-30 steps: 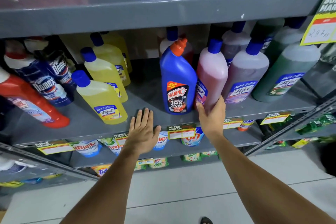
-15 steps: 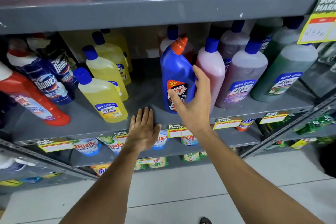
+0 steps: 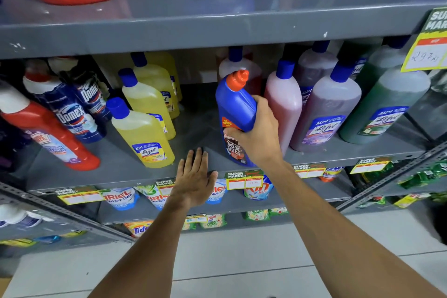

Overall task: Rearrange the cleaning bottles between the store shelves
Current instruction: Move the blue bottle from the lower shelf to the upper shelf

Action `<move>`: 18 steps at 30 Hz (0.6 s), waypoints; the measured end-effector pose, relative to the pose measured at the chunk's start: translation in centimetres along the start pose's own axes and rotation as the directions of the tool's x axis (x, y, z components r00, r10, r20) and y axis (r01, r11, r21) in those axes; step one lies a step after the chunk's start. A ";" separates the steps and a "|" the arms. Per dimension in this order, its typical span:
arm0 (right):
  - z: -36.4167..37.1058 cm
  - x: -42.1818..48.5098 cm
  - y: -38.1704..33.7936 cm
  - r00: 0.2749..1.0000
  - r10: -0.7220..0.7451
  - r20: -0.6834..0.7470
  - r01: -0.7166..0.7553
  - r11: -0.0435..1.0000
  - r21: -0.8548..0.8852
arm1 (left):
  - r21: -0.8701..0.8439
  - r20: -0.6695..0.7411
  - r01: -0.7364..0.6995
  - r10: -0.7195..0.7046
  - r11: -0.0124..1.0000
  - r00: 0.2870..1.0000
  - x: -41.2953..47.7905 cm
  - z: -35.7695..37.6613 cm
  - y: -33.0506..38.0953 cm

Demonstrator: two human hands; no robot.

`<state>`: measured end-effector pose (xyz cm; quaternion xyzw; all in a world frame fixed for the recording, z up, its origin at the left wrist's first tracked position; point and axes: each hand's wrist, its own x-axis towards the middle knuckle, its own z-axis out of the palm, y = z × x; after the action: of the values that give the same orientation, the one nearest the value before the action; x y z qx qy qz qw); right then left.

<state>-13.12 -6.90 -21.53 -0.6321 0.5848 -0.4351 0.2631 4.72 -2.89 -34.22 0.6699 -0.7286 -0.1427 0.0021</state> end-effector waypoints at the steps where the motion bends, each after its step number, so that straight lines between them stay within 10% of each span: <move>1: -0.2 -0.2 0.4 1.000 0.015 0.001 -0.016 0.999 0.033 | 0.006 0.007 0.001 -0.001 1.000 1.000 0.0 0.0 0.0; 8: -2.0 -0.5 0.4 0.996 0.053 0.077 -0.062 0.991 0.118 | 0.000 0.036 0.017 -0.017 1.000 0.999 -0.4 -0.6 0.1; 18: -7.5 -3.5 -4.9 0.978 -0.117 0.174 0.093 0.986 0.141 | 0.089 -0.567 -0.022 0.068 0.996 0.821 -7.1 -8.7 1.7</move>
<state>-16.84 -1.29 -14.60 -0.6804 0.4942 -0.4263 0.3332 5.50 2.34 -24.14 0.6641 -0.7154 0.0925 0.1963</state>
